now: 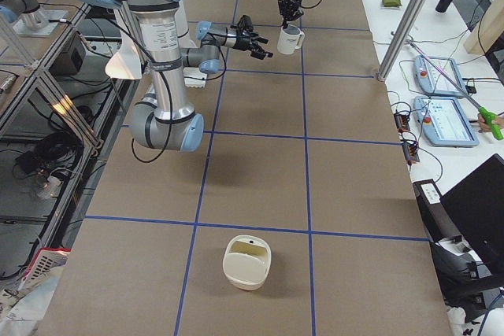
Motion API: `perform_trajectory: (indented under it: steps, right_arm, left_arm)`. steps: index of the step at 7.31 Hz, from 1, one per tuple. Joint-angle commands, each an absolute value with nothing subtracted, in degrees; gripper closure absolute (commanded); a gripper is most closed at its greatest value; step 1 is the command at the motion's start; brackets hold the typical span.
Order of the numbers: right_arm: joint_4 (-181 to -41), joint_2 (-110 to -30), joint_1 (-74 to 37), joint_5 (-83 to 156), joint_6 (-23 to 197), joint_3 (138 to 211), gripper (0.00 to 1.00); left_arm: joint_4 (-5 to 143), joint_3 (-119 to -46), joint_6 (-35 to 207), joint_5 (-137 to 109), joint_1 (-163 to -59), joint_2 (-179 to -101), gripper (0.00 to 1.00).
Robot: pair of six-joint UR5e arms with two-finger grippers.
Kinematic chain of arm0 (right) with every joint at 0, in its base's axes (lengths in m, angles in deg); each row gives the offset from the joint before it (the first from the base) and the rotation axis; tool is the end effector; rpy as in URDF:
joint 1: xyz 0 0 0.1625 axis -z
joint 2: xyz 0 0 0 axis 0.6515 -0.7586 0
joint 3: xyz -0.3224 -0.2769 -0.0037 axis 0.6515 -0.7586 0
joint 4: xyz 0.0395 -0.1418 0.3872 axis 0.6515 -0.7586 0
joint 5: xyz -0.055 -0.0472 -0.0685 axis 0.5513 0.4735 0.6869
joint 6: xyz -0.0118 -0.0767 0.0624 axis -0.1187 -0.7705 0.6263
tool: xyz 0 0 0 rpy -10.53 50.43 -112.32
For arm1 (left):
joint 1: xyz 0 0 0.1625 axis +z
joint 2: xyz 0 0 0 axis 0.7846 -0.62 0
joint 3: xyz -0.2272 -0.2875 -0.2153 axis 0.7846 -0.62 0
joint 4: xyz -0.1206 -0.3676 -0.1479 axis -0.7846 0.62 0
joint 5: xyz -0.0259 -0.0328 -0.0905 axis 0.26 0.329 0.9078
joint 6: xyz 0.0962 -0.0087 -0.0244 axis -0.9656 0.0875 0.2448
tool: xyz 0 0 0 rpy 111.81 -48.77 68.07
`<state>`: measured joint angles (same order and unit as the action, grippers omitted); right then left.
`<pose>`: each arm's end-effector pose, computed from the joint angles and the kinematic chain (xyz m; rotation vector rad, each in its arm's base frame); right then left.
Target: Left arm hands cup to right arm to dump lemon
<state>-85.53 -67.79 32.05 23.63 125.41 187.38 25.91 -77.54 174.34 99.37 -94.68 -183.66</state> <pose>-0.5104 -0.2937 0.2245 1.1758 -0.8455 0.2601 0.4709 -0.5248 0.0034 -0.5526 0.8749 -0.6017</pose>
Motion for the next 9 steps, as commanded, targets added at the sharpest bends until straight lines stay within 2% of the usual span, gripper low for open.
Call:
perform_trajectory:
  steps: [1, 5, 9]
  right_arm:
    - [-85.6, -67.8, 30.6, 23.8, 125.4, 187.3, 0.02]
    - [-85.5, -65.3, 29.8, 23.8, 125.5, 183.8, 0.02]
    - [-85.5, -65.3, 29.1, 23.7, 125.4, 183.5, 0.02]
  left_arm:
    - [25.9, -77.6, 174.5, 98.3, -93.7, -183.8, 1.0]
    - [25.9, -77.9, 174.5, 98.5, -93.2, -184.1, 1.0]
    - [25.9, -77.8, 174.5, 98.3, -92.7, -184.4, 1.0]
